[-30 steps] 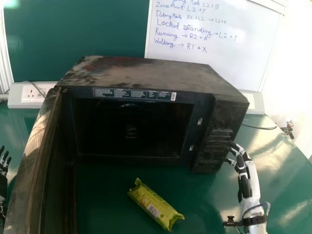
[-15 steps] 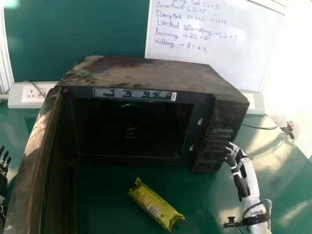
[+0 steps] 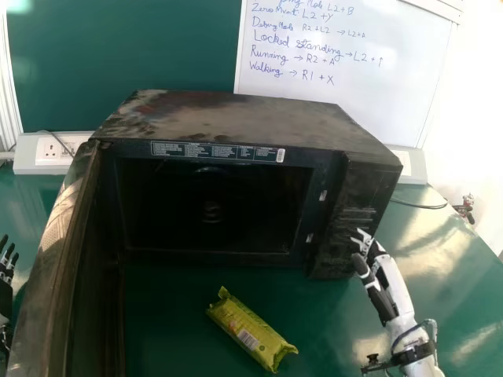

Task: Put biscuit inside oven

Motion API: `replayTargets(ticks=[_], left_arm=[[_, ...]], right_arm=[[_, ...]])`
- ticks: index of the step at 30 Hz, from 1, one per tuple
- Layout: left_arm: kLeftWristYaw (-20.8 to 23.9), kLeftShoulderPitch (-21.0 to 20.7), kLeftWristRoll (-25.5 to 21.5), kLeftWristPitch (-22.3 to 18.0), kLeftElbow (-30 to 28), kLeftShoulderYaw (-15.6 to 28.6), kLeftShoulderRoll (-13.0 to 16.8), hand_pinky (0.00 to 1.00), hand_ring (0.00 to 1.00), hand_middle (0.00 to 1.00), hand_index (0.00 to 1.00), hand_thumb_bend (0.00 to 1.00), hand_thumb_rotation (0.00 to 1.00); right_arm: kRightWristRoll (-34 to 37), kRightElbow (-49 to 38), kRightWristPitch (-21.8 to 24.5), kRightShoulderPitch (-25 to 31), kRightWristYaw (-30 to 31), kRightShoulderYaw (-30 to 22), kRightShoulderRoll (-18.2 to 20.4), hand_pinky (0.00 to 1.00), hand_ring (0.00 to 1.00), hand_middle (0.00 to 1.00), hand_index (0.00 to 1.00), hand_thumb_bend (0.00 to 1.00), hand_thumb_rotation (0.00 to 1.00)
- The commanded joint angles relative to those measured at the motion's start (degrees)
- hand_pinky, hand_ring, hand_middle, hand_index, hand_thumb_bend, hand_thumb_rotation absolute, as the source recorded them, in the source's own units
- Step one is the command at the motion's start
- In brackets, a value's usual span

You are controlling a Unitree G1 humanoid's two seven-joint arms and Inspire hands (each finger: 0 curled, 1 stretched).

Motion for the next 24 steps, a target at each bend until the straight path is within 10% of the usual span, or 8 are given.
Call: replayTargets(ticks=[1, 24], left_arm=[[0.0, 1.4, 0.4, 0.2, 1.8, -1.1, -2.4, 1.00, 0.95, 0.96, 1.00, 0.18, 0.00], [-0.2, 0.9, 0.1, -0.1, 2.5, -1.4, -2.5, 1.00, 0.94, 0.96, 1.00, 0.18, 0.00]], right_arm=[[0.2, -1.5, 0.9, 0.8, 0.9, 0.5, -1.1, 0.84, 0.87, 0.87, 0.96, 1.00, 0.78], [-5.0, -18.4, 20.0, 3.1, 12.2, 3.5, -12.7, 0.95, 0.95, 0.94, 1.00, 1.00, 0.62]])
